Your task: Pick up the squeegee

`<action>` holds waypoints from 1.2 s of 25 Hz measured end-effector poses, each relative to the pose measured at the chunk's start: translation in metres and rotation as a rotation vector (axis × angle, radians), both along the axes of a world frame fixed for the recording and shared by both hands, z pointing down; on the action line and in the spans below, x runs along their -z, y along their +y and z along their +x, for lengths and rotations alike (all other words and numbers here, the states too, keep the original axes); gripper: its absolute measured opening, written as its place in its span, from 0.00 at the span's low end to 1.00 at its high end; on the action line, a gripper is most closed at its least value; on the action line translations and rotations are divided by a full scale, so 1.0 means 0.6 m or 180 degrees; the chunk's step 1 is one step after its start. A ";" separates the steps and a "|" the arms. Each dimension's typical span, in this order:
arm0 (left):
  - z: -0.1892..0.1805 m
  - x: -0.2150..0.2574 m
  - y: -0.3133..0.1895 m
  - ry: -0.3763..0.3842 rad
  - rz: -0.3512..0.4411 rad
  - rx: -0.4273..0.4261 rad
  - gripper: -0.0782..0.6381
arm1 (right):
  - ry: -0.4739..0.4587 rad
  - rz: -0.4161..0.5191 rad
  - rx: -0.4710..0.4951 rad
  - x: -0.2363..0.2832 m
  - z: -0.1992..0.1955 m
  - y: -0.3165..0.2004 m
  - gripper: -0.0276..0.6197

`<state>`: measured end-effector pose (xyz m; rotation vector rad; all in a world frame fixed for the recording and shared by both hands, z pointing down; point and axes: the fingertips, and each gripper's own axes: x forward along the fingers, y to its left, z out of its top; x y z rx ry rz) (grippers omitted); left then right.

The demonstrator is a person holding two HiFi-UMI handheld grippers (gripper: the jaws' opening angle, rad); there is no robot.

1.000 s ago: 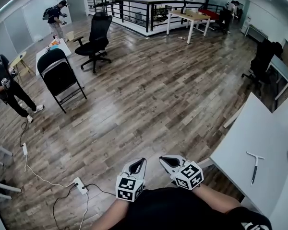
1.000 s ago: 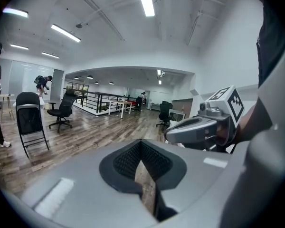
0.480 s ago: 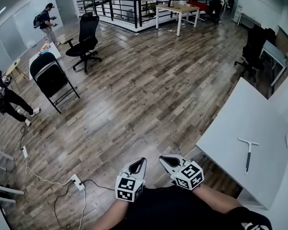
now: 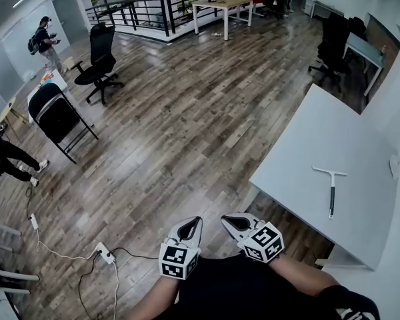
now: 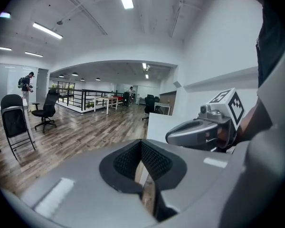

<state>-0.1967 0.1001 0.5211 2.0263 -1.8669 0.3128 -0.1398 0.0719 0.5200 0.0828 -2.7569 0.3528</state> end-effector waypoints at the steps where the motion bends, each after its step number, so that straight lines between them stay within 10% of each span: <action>1: 0.017 0.000 -0.003 0.0003 0.0003 -0.0022 0.12 | -0.0002 0.0000 -0.0033 -0.003 0.017 -0.001 0.05; 30: 0.373 0.043 -0.097 -0.0164 -0.0112 -0.1697 0.12 | -0.0278 -0.0213 -0.1831 0.020 0.386 -0.042 0.05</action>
